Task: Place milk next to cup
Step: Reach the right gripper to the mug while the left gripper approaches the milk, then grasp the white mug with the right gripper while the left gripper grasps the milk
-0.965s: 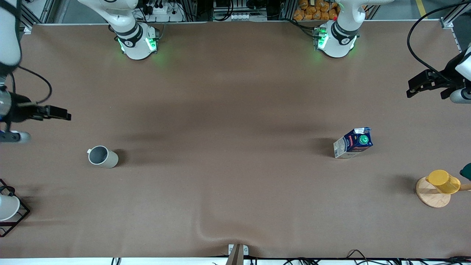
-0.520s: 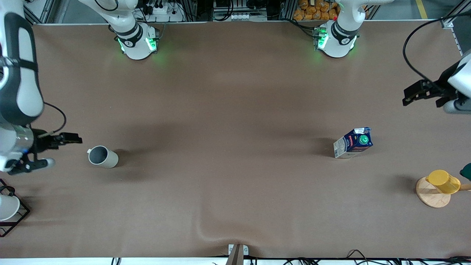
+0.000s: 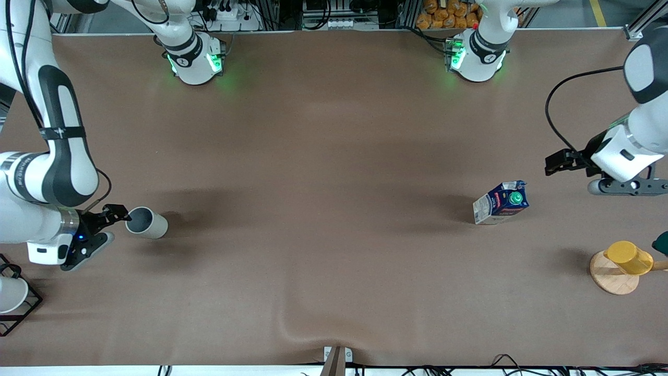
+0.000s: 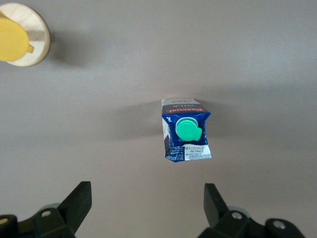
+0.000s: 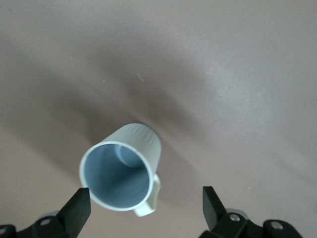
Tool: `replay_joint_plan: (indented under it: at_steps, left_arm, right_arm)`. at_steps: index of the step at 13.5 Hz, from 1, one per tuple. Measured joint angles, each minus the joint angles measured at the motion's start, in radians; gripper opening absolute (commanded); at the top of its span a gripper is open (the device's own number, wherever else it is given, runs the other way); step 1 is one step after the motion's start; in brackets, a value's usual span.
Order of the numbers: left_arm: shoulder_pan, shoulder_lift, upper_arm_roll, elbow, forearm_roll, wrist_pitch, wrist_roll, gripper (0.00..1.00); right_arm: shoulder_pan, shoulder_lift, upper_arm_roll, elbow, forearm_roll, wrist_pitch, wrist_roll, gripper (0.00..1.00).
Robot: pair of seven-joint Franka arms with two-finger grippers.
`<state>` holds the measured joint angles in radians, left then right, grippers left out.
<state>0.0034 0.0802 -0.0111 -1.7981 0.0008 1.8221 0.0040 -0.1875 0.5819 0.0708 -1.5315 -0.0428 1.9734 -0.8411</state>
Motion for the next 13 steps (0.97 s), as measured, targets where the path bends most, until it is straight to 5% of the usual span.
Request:
replay_joint_plan:
  at_steps: [7,9,10,13]
  left_arm:
    - [-0.003,0.064,-0.01,-0.067,0.0,0.12,-0.027,1.0]
    - [-0.003,0.071,-0.012,-0.079,0.0,0.136,-0.027,1.0]
    - [-0.003,0.074,-0.012,-0.082,0.0,0.14,-0.027,1.0]
    - [-0.002,0.083,-0.012,-0.087,-0.021,0.145,-0.029,1.0]
  right_arm:
    - [-0.012,0.002,-0.004,-0.161,-0.014,0.219,-0.065,1.0]
    - [-0.014,0.003,-0.004,-0.201,-0.014,0.269,-0.066,0.3]
    - [-0.015,0.003,-0.004,-0.216,-0.014,0.283,-0.066,0.07]
    - [-0.02,0.003,-0.004,-0.226,0.008,0.29,-0.065,0.0]
